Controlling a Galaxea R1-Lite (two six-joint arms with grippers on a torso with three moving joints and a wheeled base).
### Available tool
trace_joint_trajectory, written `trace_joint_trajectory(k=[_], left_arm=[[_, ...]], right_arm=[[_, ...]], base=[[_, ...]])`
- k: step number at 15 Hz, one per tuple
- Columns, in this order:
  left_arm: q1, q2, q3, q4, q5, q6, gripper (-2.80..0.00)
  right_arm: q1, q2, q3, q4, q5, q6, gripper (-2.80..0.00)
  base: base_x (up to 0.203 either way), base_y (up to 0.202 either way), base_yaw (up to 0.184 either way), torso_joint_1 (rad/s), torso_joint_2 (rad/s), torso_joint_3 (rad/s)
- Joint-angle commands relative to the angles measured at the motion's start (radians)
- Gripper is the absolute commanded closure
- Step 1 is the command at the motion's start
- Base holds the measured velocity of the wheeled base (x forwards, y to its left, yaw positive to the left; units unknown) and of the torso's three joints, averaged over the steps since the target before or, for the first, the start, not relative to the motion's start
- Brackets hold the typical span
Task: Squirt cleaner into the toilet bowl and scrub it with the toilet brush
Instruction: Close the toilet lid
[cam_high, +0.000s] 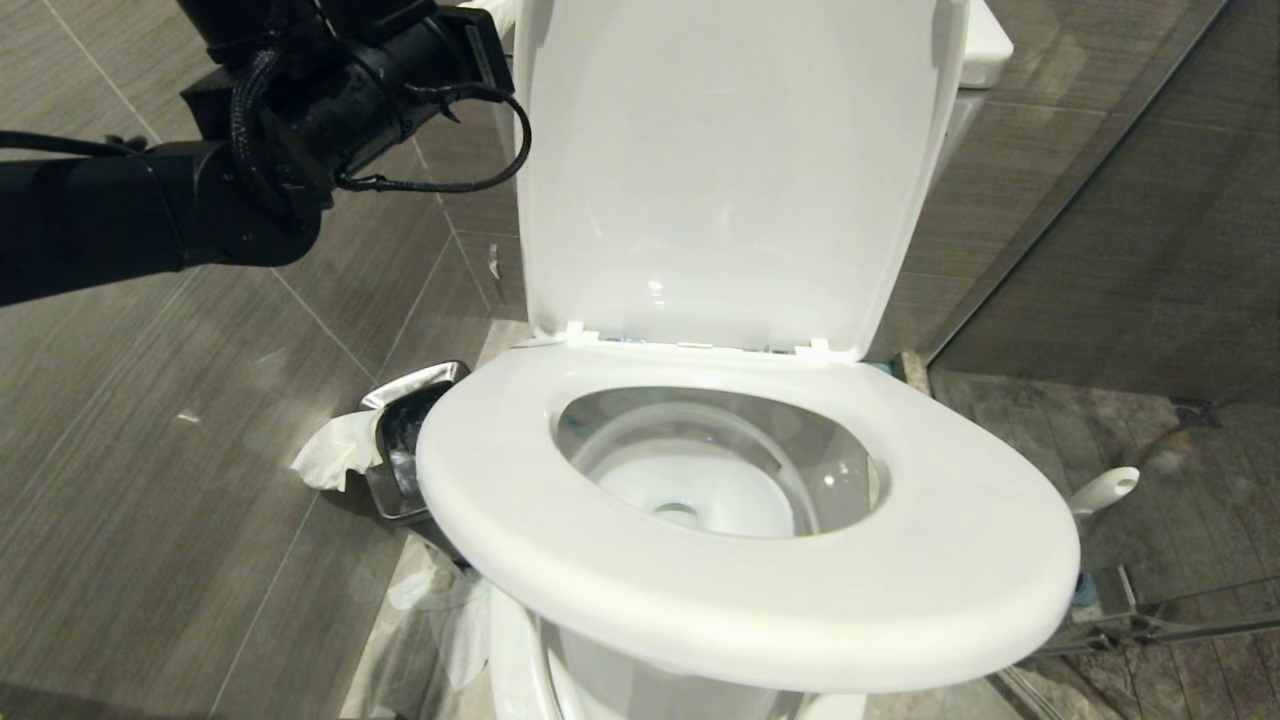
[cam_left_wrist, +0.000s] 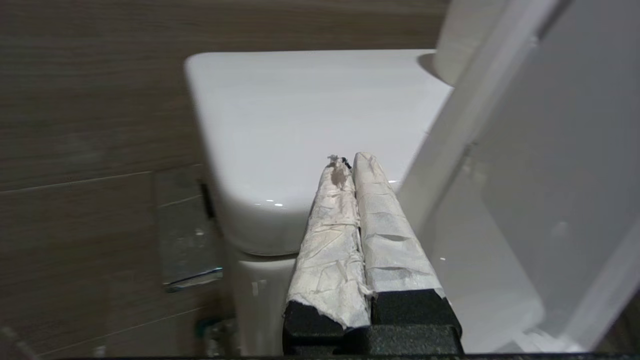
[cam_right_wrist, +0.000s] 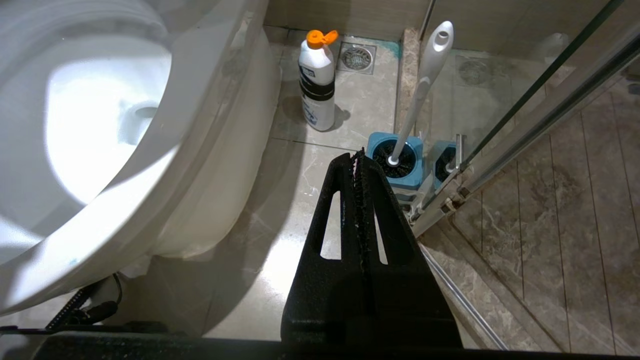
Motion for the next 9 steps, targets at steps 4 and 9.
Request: trace_joint_trajectory(k=[4, 9], left_arm=[[-0.002, -0.069, 0.074, 0.001, -0.347, -0.15, 0.0], [0.001, -0.193, 0.317, -0.014, -0.527, -0.198, 0.0]], right_arm=[[0.0, 0.001, -0.001, 0.0, 0.0, 0.001, 0.0], [0.001, 0.001, 0.0, 0.0, 0.0, 0.001, 0.0]], base=[[0.0, 0.0, 0.0, 0.0, 0.0, 0.0], [0.0, 0.0, 0.0, 0.0, 0.0, 0.0]])
